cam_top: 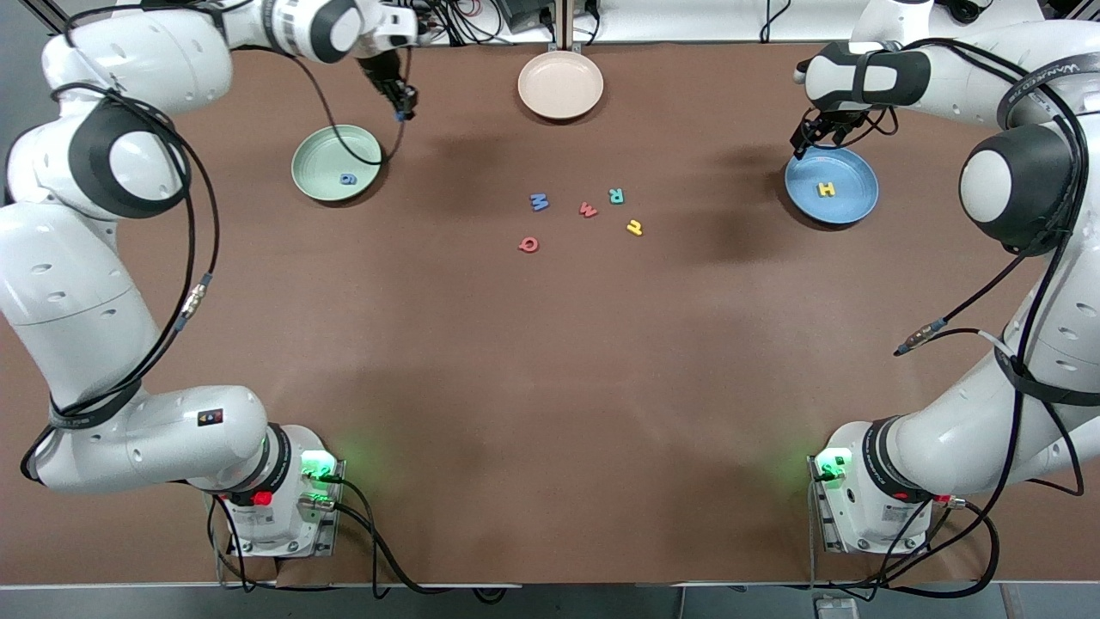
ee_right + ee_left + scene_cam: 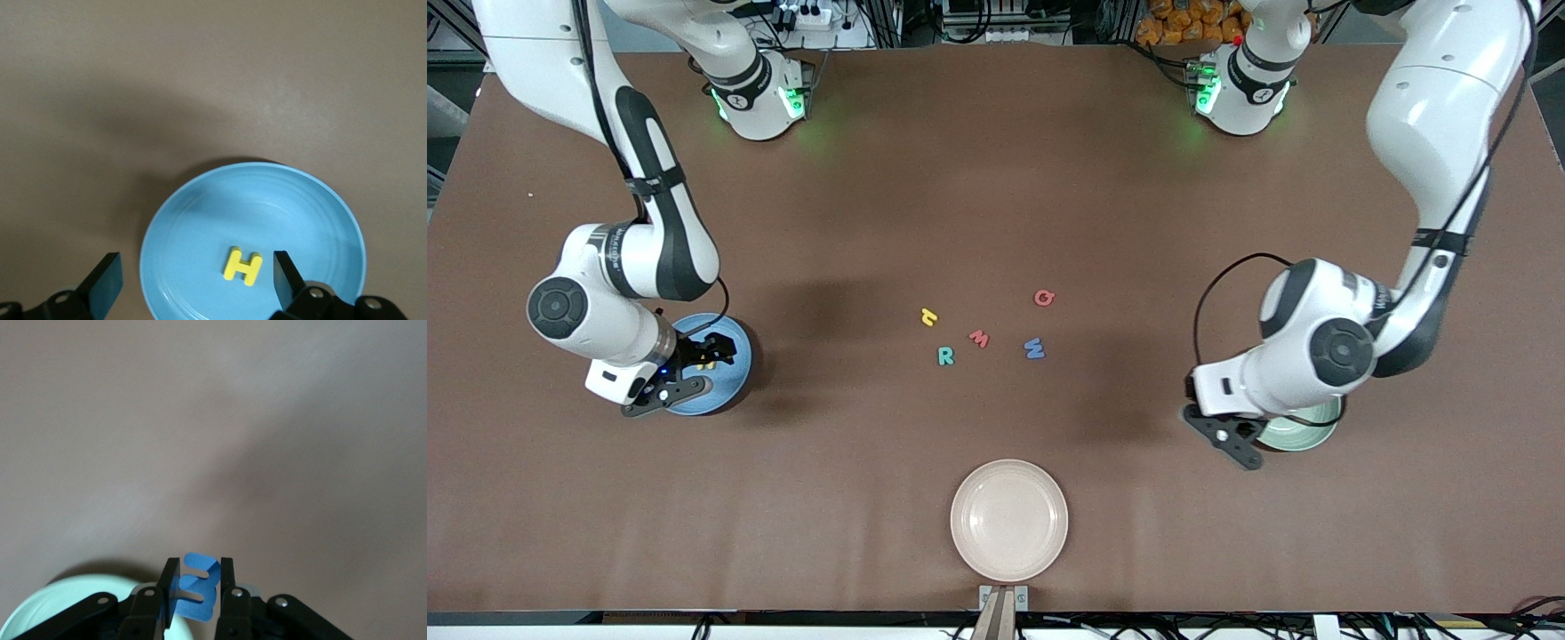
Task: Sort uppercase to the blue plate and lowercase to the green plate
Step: 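Place the blue e on the green plate while the right gripper withdraws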
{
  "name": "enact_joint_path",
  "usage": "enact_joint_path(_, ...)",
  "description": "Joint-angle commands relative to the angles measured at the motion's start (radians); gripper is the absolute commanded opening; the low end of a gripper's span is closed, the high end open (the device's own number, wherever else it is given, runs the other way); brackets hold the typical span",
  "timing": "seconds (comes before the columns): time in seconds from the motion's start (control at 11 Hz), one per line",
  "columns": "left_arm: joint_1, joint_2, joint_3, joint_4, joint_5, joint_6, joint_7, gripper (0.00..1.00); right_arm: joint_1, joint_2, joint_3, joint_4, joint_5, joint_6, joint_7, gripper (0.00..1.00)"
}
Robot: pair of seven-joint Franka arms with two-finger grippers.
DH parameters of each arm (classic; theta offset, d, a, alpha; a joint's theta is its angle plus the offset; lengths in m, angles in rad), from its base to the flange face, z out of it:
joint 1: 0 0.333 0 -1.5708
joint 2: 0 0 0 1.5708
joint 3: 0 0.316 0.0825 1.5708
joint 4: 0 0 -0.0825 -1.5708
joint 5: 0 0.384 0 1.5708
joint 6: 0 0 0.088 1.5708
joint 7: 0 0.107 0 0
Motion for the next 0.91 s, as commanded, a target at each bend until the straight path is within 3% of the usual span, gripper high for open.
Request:
enact_joint_path(0.0, 0.082, -0.009, -0.01, -0.045, -0.009, -0.027, 0.065, 0.0, 0.048, -0.019, -0.001, -0.005, 0.018, -0.008, 0.074, 1.0)
enact_joint_path(0.27, 0.14, 0.006, 0.013, -0.065, 0.048, -0.027, 0.081, 0.01, 0.114, -0.017, 0.0, -0.002, 0.019, -0.008, 0.191, 1.0)
enact_joint_path(0.46, 0.14, 0.016, 0.029, -0.057, 0.144, -0.025, 0.079, 0.26, 0.176, -0.017, 0.0, 0.011, 0.019, -0.011, 0.301, 1.0)
enact_joint_path(0.55, 0.136, 0.014, 0.03, -0.056, 0.192, -0.025, 0.069, 0.47, 0.215, -0.017, 0.0, 0.026, 0.019, -0.012, 0.365, 1.0)
enact_joint_path(0.64, 0.137, 0.009, 0.03, -0.051, 0.197, -0.025, 0.081, 0.92, 0.248, -0.013, 0.0, 0.046, 0.019, -0.012, 0.425, 1.0)
enact_joint_path(0.73, 0.136, 0.0, 0.03, -0.047, 0.203, -0.025, 0.085, 1.0, 0.293, -0.005, 0.0, 0.061, 0.019, -0.012, 0.493, 1.0)
enact_joint_path(0.82, 0.136, -0.006, 0.029, -0.034, 0.204, -0.025, 0.084, 1.0, 0.321, -0.003, 0.0, 0.072, 0.019, -0.017, 0.549, 1.0)
